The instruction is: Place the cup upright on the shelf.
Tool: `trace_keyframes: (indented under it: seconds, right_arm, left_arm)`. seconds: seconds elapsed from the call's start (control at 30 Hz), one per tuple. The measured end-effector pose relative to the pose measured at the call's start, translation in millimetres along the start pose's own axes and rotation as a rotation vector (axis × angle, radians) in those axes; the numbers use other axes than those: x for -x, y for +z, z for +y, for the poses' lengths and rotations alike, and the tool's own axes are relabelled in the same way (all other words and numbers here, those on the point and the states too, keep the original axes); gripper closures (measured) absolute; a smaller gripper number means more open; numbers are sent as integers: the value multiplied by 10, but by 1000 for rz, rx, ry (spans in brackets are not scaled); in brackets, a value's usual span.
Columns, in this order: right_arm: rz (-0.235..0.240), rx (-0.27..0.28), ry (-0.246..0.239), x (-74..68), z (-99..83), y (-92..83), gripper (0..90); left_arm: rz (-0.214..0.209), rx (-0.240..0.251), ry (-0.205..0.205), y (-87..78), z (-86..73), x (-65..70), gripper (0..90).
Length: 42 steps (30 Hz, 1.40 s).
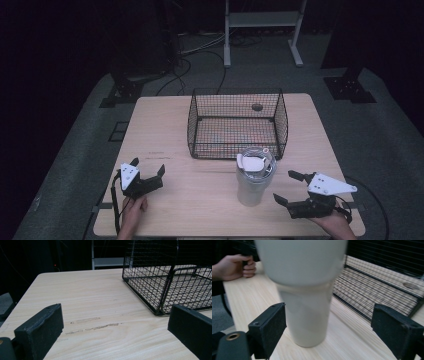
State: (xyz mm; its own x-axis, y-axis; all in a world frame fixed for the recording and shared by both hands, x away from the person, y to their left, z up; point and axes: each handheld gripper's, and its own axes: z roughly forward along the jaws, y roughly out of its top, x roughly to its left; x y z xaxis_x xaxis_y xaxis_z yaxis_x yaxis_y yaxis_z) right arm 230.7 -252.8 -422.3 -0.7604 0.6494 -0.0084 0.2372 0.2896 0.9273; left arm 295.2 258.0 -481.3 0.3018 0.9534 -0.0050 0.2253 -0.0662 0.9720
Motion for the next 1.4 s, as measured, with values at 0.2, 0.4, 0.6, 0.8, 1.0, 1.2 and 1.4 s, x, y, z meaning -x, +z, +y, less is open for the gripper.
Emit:
trace_keyframes:
  seconds: [0.2,0.4,0.6,0.8,1.0,1.2,1.4]
  right_arm:
    - [28,12,-23,-44,43,63,113]
    - [54,1,-31,-84,53,218,105]
    - [73,-14,-40,-105,51,364,104]
    - [92,-5,-52,-119,75,470,103]
    - [70,10,-65,-153,107,575,82]
    - [69,27,-67,-156,105,641,63]
    - [72,53,-63,-155,111,712,46]
  left_arm:
    - [-1,1,1,0,0,-1,0]
    - [0,0,3,-1,-1,0,0]
    - [-1,0,4,-1,-2,0,0]
    - [-2,0,5,0,-2,1,0]
    - [-3,0,4,-3,-2,-1,0]
    - [-4,2,2,-3,-2,-4,0]
    - [-5,3,0,-4,-2,-7,0]
